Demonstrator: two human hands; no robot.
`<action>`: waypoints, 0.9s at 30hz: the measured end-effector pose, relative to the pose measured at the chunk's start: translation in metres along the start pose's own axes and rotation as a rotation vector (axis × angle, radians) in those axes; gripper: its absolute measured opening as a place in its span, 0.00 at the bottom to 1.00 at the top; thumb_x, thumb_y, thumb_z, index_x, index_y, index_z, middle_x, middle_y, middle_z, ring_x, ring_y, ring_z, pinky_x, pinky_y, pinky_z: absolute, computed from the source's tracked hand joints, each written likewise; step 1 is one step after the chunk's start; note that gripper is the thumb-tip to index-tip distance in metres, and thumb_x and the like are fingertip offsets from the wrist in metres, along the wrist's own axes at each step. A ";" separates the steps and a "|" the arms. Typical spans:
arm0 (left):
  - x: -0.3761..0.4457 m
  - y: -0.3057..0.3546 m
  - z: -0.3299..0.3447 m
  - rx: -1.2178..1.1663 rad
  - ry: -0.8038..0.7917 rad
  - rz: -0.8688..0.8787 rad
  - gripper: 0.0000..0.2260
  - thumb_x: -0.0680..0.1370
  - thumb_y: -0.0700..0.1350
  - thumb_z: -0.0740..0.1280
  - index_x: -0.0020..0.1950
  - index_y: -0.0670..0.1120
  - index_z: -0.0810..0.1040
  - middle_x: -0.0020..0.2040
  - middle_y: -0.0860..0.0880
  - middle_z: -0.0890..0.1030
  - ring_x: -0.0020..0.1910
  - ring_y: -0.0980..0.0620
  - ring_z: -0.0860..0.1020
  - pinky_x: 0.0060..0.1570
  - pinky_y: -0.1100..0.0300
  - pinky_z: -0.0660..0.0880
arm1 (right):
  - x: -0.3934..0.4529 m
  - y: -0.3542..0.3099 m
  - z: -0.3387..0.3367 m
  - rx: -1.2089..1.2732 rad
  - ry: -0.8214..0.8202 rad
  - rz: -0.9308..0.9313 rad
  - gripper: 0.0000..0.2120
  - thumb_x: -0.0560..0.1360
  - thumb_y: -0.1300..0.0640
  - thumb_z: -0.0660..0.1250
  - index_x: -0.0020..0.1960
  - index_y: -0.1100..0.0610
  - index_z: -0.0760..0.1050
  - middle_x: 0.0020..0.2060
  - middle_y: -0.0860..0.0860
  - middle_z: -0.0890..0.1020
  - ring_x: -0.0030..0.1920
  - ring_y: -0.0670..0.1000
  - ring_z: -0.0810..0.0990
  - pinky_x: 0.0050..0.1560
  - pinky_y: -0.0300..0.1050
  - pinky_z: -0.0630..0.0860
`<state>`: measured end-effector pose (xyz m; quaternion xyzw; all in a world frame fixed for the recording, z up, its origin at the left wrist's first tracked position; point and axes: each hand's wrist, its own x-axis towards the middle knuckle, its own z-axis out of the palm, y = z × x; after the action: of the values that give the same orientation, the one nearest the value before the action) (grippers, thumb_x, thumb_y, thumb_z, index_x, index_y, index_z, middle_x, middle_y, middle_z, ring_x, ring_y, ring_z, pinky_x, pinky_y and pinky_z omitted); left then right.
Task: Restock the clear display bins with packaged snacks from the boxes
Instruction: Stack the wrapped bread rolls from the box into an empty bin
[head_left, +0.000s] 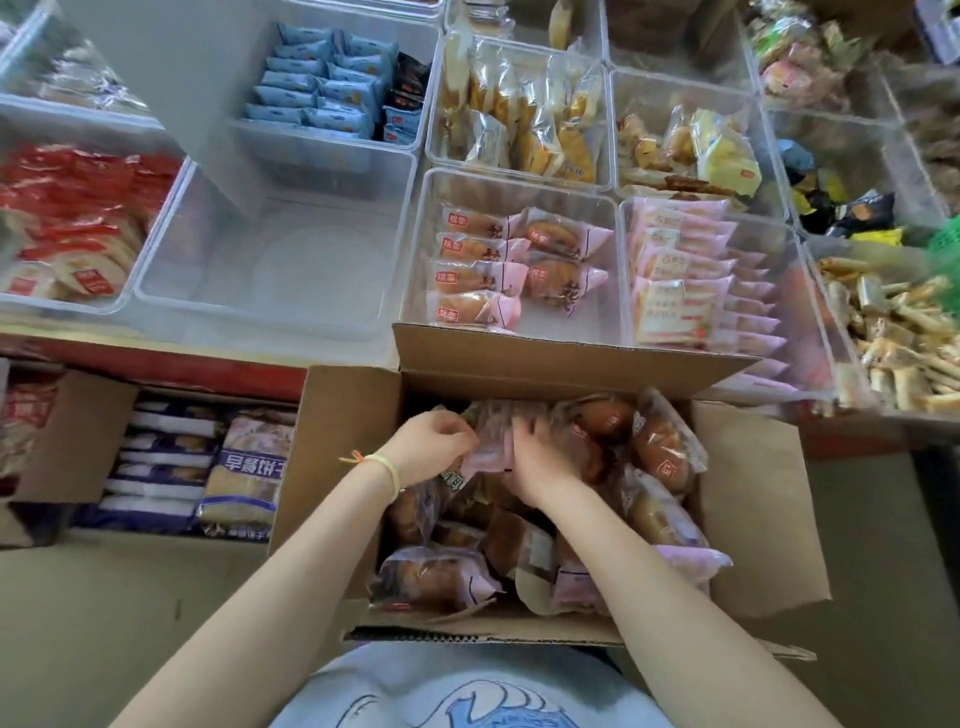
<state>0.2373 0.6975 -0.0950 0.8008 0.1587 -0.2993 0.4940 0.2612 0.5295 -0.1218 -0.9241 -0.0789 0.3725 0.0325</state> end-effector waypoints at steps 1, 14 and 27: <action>-0.001 -0.003 0.002 -0.005 0.007 -0.001 0.07 0.77 0.44 0.65 0.47 0.48 0.84 0.48 0.49 0.83 0.47 0.50 0.81 0.55 0.55 0.76 | 0.002 0.000 0.009 -0.031 0.028 0.000 0.36 0.77 0.62 0.66 0.79 0.55 0.51 0.78 0.62 0.53 0.76 0.66 0.57 0.71 0.58 0.65; -0.019 -0.001 -0.017 -0.153 0.171 0.156 0.07 0.76 0.45 0.69 0.54 0.49 0.81 0.51 0.54 0.82 0.51 0.56 0.79 0.53 0.65 0.73 | -0.040 0.016 -0.026 0.621 0.320 -0.101 0.11 0.73 0.55 0.69 0.55 0.51 0.75 0.49 0.49 0.80 0.49 0.53 0.78 0.47 0.43 0.75; -0.042 0.074 -0.018 -0.645 -0.083 0.336 0.15 0.73 0.55 0.72 0.48 0.46 0.77 0.49 0.46 0.83 0.50 0.46 0.80 0.53 0.47 0.77 | -0.095 0.004 -0.097 1.752 0.235 -0.220 0.19 0.77 0.44 0.67 0.61 0.56 0.80 0.54 0.59 0.85 0.54 0.57 0.84 0.54 0.55 0.80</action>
<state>0.2513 0.6814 -0.0107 0.6058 0.0910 -0.1809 0.7694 0.2618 0.5097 0.0124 -0.5869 0.1498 0.1968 0.7710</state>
